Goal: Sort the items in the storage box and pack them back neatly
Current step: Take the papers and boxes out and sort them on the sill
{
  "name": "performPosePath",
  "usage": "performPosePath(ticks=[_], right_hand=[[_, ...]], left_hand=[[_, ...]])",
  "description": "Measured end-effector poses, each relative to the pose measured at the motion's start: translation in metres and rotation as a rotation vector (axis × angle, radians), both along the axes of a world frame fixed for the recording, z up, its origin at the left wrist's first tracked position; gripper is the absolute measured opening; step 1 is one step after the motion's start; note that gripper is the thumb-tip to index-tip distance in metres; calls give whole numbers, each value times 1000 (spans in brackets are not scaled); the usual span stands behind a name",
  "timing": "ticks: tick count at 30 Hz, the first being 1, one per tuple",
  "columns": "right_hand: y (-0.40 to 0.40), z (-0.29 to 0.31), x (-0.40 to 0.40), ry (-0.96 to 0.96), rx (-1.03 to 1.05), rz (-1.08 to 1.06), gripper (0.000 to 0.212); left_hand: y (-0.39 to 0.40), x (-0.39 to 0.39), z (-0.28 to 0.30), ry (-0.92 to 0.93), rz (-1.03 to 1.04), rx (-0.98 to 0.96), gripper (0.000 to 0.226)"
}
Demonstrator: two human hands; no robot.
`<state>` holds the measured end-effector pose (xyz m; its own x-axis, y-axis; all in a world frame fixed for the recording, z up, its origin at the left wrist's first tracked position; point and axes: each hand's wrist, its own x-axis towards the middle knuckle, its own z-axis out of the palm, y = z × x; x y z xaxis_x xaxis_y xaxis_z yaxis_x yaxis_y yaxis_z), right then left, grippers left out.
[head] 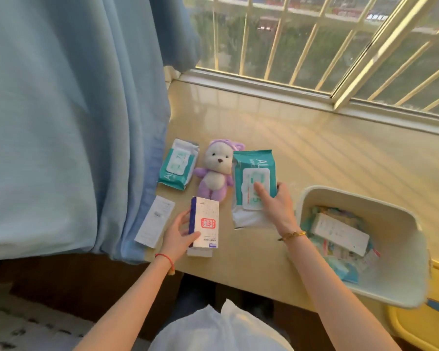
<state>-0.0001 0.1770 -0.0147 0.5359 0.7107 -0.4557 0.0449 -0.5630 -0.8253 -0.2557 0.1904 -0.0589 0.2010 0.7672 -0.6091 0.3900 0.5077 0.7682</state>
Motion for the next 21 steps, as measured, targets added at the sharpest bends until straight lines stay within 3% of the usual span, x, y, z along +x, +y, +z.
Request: performPosePath(ticks=[6,14,21], right_hand=[[88,-36,-71,103,41,-15,38],[179,-94,-126,156,-51,-53,38],[227,-135,-159,71,-189,12,59]], left_hand=[[16,-25,-51,12,-159,-79,74],[33,-52,-94,132,-312,22,66],[51,-83,-109,228,-363,152,47]])
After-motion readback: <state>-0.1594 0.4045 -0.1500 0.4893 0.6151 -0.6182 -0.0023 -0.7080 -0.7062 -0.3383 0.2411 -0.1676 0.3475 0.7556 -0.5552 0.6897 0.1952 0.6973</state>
